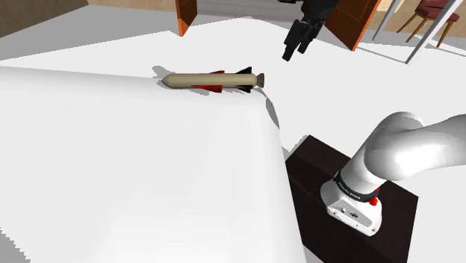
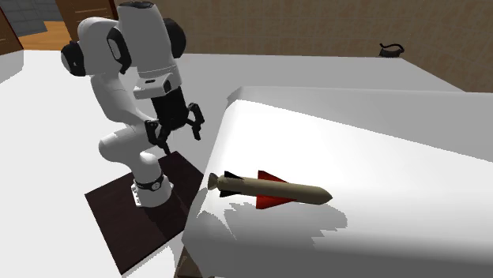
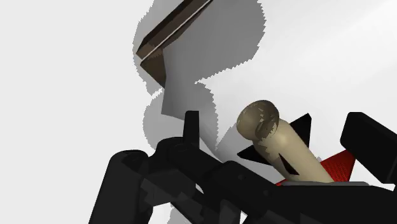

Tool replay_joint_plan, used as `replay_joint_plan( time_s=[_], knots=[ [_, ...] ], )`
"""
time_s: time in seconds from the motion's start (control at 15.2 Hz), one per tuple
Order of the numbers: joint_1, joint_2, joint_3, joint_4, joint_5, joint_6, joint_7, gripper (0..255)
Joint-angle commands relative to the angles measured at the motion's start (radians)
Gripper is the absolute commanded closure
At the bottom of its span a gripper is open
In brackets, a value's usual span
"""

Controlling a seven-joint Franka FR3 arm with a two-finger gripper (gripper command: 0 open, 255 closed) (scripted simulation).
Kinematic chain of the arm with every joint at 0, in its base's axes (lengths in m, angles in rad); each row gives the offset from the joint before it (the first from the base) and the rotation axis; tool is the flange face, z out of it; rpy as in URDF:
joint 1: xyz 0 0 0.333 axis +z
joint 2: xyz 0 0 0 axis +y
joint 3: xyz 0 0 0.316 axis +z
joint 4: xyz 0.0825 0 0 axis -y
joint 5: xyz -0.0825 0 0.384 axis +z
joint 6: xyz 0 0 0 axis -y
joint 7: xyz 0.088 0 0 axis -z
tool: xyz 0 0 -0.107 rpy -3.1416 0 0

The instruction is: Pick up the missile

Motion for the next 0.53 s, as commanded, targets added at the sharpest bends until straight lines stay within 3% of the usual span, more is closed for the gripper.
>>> replay_joint_plan(
  time_s=[0.0,0.46],
  knots=[
    [0.0,0.0,0.0,0.0,0.0,0.0,0.0,0],
    [0.077,0.337,0.01,0.197,-0.04,0.031,-0.214,0]
  ],
)
